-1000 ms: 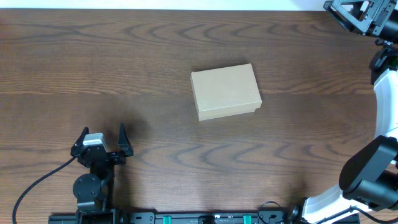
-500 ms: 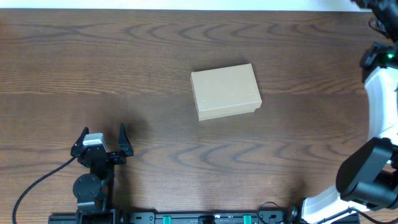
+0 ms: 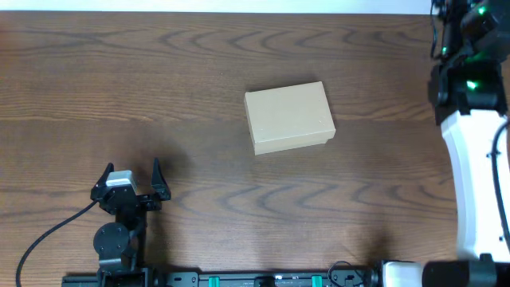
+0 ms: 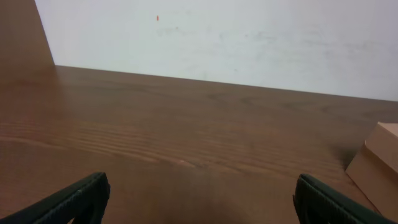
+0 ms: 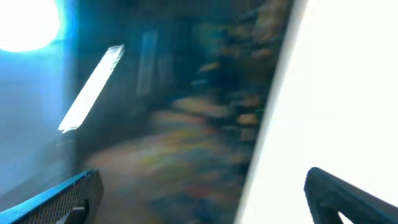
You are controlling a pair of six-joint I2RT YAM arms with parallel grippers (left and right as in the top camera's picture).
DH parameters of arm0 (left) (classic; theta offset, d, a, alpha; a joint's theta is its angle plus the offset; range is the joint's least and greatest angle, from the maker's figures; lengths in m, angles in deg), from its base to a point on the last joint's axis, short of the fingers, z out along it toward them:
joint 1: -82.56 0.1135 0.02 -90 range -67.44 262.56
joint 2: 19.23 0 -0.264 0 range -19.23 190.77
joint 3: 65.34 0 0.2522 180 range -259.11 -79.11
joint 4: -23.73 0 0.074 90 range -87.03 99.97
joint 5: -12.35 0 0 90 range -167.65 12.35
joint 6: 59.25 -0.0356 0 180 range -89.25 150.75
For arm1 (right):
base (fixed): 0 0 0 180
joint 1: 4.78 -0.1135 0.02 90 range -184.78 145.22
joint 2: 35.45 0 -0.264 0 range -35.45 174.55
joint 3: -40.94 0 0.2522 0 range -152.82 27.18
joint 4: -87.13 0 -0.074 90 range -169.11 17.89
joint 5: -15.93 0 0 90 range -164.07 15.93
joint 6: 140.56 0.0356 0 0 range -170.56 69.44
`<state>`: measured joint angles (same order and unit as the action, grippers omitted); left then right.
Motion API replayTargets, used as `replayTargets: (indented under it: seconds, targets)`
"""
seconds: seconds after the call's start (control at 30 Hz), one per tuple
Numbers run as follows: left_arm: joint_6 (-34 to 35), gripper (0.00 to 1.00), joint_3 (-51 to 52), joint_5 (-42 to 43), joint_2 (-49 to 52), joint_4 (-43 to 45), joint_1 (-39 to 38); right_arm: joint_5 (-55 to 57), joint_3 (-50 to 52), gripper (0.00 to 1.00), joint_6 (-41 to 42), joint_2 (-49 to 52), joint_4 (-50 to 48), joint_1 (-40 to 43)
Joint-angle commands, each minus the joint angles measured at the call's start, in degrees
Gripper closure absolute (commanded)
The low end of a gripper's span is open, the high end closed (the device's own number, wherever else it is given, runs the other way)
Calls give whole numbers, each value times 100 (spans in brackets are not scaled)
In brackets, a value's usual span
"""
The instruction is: Pack container
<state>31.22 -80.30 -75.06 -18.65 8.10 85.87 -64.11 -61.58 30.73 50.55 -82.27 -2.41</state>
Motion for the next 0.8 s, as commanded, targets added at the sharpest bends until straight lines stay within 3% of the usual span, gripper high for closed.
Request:
replayTargets:
  seconds: [0.0,0.3,0.77]
  targets:
    - [85,5,94,-111,-37,-247,-7,699,-7,1,-232,-306,730,-33]
    - [85,5,94,-111,-37,-247,-7,328,-7,1,-229,-544,2382,-33]
    - [85,5,94,-111,-37,-247,-7,466,-7,1,-232,-1956,5311,-50]
